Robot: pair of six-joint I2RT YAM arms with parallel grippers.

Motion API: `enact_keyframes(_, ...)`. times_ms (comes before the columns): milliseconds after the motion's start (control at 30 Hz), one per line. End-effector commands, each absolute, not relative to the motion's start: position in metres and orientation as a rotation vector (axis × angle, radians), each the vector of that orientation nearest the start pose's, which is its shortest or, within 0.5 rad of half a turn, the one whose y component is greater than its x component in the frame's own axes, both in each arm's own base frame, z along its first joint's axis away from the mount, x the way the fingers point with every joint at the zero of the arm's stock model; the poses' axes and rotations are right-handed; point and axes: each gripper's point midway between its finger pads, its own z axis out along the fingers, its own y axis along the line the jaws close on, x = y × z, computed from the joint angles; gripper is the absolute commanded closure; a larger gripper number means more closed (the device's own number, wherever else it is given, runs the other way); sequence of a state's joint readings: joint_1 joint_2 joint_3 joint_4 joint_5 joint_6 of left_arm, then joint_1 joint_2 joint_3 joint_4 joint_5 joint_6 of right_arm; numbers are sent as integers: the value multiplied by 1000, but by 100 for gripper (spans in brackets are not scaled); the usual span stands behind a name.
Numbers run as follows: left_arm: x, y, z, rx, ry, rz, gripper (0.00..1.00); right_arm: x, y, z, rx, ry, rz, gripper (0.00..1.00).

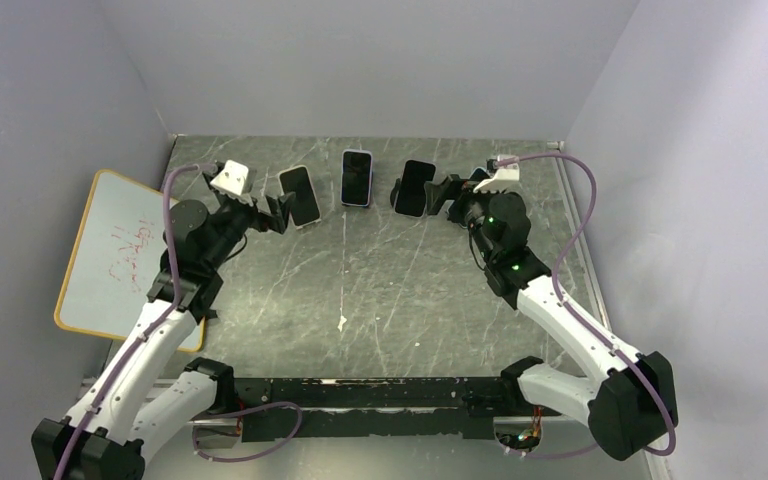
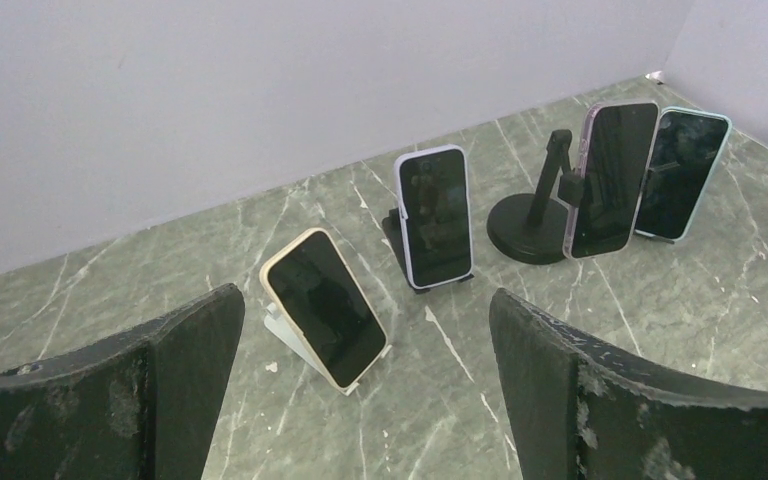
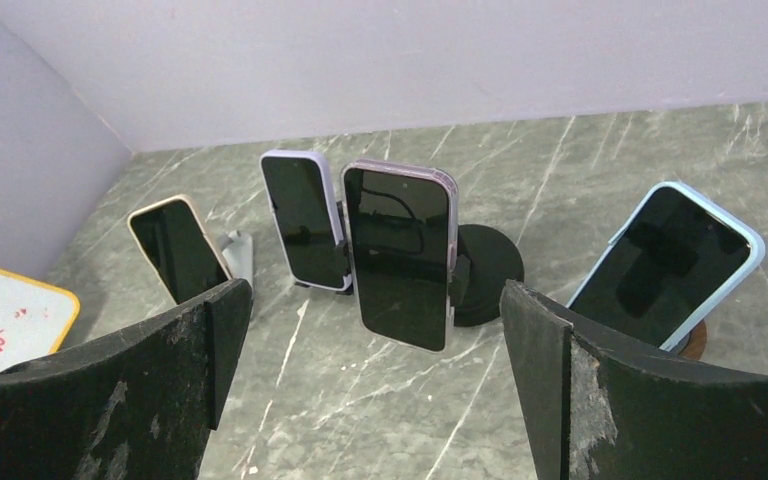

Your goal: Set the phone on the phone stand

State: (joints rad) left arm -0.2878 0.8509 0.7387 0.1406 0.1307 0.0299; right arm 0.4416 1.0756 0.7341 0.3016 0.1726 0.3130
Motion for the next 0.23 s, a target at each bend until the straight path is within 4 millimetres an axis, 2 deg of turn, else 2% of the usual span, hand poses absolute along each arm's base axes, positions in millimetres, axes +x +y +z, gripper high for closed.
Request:
enact_keyframes(0,324,-122,321,363,1462,-333,4,364,147,288,43,1563,436,2)
enact_keyframes(200,323,-124,327,364,1449,-349,4,368,148,286,50,1582,431,2)
